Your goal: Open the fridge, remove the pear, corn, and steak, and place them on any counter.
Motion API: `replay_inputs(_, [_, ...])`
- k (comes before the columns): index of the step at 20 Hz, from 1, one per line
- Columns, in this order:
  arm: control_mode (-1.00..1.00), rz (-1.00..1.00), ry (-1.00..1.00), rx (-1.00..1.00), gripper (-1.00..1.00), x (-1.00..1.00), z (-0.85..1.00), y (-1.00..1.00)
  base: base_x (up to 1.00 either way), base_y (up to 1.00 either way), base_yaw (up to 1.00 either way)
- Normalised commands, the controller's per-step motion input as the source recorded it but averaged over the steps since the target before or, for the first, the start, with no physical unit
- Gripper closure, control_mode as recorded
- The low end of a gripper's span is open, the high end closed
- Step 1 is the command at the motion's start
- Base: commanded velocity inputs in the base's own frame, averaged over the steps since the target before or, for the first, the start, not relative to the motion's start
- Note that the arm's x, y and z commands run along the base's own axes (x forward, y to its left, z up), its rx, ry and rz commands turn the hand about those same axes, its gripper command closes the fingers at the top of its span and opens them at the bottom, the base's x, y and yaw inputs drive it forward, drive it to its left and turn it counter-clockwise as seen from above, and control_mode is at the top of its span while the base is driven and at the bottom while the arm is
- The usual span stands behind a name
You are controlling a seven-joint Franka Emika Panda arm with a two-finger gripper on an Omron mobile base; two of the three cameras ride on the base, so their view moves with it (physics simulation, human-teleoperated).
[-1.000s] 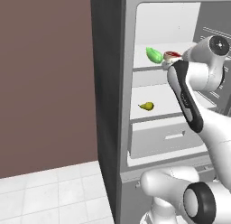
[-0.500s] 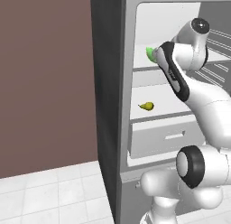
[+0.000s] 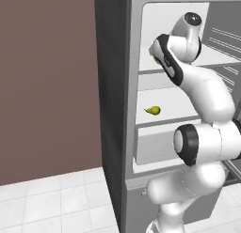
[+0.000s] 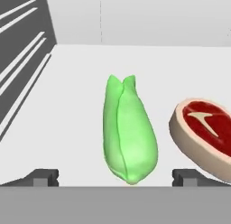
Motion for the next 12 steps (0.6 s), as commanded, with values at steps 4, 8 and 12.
replay_inputs(4, [-1.0, 0.0, 0.0, 0.0, -1.0, 0.54, -0.26, -0.01, 0.0, 0.0, 0.0])
replay_inputs(8, [-1.0, 0.0, 0.0, 0.0, -1.0, 0.38, -0.35, -0.09, 0.0, 0.0, 0.0])
replay_inputs(12, [-1.0, 0.0, 0.0, 0.0, -1.0, 0.15, -0.3, -0.16, 0.0, 0.0, 0.0])
